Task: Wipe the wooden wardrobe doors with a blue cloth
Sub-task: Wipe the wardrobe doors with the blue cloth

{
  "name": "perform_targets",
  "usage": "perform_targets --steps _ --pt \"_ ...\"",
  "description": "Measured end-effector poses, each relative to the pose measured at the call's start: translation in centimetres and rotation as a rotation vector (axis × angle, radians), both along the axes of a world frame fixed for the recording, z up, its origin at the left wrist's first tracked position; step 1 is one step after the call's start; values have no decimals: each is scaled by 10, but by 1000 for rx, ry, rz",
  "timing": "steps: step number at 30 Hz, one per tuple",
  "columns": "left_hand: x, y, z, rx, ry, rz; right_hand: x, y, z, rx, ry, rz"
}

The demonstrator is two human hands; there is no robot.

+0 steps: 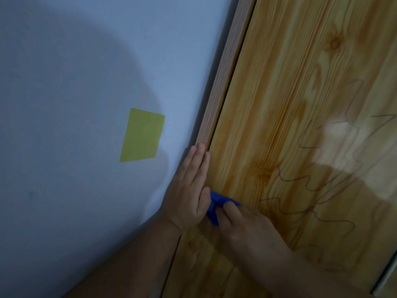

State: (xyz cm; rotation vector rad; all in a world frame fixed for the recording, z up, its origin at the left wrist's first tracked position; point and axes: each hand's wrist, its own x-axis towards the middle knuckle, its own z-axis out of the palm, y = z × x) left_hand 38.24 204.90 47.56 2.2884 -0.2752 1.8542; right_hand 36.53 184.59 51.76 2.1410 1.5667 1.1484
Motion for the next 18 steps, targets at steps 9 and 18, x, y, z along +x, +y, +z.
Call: perform_targets --steps 9,18 --pt "-1 -2 0 -25 8 67 22 -52 140 247 -199 -30" --pt "-5 -5 2 -48 17 61 13 -54 176 445 -184 -170"
